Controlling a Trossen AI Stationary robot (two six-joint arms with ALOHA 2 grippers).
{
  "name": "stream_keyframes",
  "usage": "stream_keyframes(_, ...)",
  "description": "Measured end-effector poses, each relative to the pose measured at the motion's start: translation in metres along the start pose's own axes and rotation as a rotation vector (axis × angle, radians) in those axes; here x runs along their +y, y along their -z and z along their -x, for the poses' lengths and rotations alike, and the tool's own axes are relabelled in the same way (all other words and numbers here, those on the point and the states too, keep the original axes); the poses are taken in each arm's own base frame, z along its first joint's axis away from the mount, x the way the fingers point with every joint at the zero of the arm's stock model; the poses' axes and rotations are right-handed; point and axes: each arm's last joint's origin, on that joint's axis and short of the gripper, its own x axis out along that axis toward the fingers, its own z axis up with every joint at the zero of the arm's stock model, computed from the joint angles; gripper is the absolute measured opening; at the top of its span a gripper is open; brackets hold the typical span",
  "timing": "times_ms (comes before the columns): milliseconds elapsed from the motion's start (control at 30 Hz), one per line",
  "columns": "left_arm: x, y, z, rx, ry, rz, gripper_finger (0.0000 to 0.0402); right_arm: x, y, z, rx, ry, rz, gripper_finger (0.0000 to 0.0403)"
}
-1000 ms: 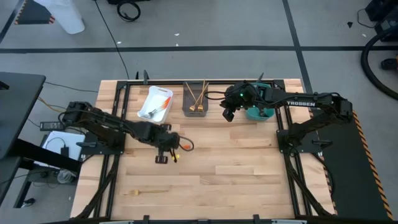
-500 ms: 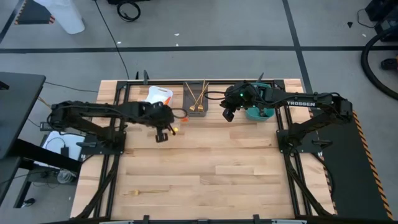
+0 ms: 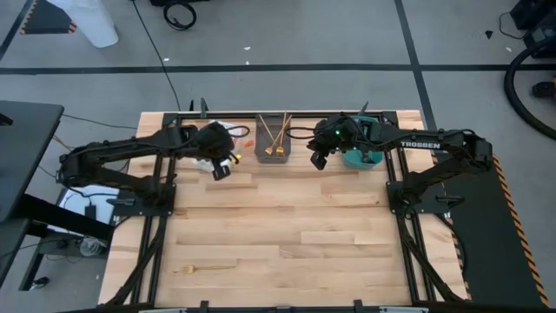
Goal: Sort silverware by color (type)
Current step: Put the orange fork into the white bin
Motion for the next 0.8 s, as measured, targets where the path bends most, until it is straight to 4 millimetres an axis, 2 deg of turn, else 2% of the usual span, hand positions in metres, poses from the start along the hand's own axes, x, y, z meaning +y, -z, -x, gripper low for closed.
stream_keyframes(800,0.077,0.020,-0.006,0.079,-0.133,0.217,0.0008,0.000,0.000,0.000,0.000,0.000,-0.026,0.0077)
